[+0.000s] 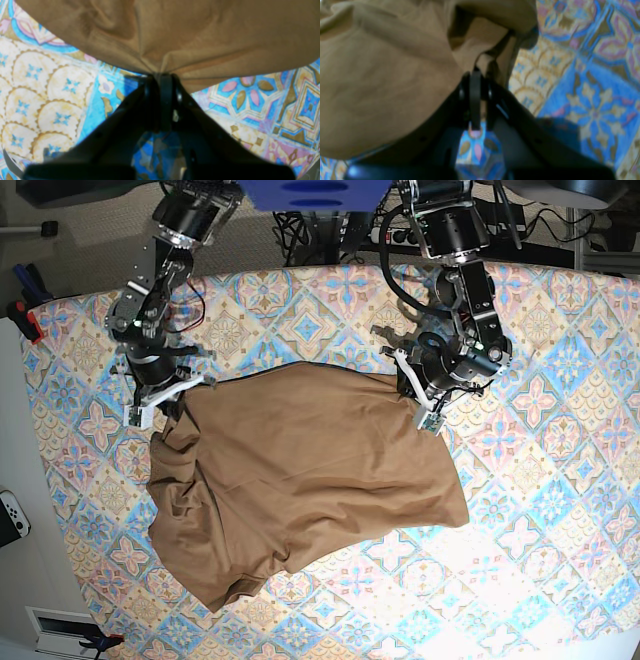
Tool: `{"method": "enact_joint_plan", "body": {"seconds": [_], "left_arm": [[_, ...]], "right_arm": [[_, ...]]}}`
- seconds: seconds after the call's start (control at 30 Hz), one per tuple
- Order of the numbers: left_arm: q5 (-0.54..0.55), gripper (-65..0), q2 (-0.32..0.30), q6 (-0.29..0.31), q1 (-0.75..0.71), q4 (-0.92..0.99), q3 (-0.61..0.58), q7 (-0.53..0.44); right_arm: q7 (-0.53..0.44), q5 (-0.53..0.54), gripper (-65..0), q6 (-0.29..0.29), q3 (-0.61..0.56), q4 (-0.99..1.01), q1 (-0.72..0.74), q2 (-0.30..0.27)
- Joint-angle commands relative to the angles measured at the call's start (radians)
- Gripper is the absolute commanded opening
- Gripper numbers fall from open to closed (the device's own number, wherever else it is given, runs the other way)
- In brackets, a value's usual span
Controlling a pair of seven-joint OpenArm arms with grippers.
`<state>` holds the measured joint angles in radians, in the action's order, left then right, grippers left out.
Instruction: Layout the t-shirt on the table in an organized manner, then fold the t-shirt properly
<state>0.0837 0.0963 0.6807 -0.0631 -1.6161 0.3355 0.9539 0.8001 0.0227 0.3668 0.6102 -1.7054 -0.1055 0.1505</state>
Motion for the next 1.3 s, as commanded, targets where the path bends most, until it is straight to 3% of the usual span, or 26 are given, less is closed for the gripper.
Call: {"method": "enact_joint_plan", "body": {"seconds": [0.0, 0.17, 0.43, 0.57, 0.7, 0.8, 1.03, 1.27], "left_arm": [[0.023, -65.0, 0.007, 0.017, -0.002, -0.008, -0.009, 0.026], [0.057, -65.0, -0.042, 0.017, -0.002, -0.125, 0.053, 0.150], [0.313, -65.0, -0.203, 0.017, 0.022, -0.280, 0.242, 0.368], [0.367, -65.0, -0.246, 0.017, 0.064, -0.277, 0.330, 0.442], [0.299, -65.0, -0.270, 0.017, 0.141, -0.275, 0.336, 0.442], [0.201, -65.0, -0.272, 0.017, 0.227, -0.252, 0.334, 0.442], [-0.006, -65.0, -0.280, 0.017, 0.464, 0.129, 0.276, 0.442], [-0.104, -65.0, -0.272, 0.017, 0.561, 0.280, 0.219, 0.405]], "right_arm": [[-0.026, 0.015, -65.0, 0.004, -0.002, -0.017, 0.014, -0.004], [-0.026, 0.015, -65.0, 0.005, -0.002, -0.025, 0.014, -0.004], [-0.029, 0.018, -65.0, 0.005, 0.001, -0.025, 0.013, -0.004], [-0.028, 0.019, -65.0, 0.005, 0.003, -0.025, 0.019, -0.004], [-0.012, 0.019, -65.0, 0.005, 0.003, -0.015, 0.023, -0.004], [0.069, 0.018, -65.0, 0.005, 0.004, 0.017, 0.023, -0.004], [0.117, 0.016, -65.0, 0.005, 0.007, 0.129, 0.200, -0.004], [0.117, 0.015, -65.0, 0.004, 0.003, 0.133, 0.220, -0.005]]}}
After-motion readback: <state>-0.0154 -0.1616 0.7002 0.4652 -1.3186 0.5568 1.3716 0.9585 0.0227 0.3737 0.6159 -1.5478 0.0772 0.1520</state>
